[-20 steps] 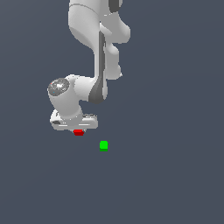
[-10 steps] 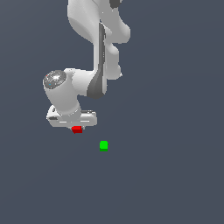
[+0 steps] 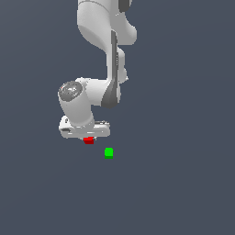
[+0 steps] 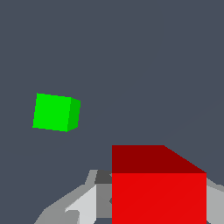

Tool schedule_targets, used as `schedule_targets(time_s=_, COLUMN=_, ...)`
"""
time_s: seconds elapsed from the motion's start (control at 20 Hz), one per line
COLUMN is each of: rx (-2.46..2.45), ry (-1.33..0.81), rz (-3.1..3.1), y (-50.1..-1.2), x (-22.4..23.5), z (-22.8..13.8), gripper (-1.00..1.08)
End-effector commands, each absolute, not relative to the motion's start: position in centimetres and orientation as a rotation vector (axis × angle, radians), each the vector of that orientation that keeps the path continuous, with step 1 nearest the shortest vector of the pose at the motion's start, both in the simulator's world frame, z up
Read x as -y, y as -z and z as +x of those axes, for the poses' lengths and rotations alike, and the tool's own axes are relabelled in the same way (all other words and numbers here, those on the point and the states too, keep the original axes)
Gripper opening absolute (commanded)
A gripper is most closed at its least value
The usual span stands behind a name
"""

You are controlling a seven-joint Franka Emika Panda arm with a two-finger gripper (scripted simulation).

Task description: Stack the red cube on top of the green cube.

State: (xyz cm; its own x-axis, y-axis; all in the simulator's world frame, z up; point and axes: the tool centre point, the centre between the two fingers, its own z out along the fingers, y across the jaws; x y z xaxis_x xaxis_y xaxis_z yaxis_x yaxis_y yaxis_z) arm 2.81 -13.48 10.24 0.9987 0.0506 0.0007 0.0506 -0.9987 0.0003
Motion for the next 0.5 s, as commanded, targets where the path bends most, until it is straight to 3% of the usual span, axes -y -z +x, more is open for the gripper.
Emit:
schedule_targets(time_s=0.0, rx=-0.082, ry=-0.001, rz=3.141, y=-9.4, x=11.4, z=3.6, gripper=-1.0)
schedule_targets(time_s=0.45, rx=-0.082, ry=0.0, rz=3.141, y=-6.6, x=5.2, z=6.3, gripper=-1.0)
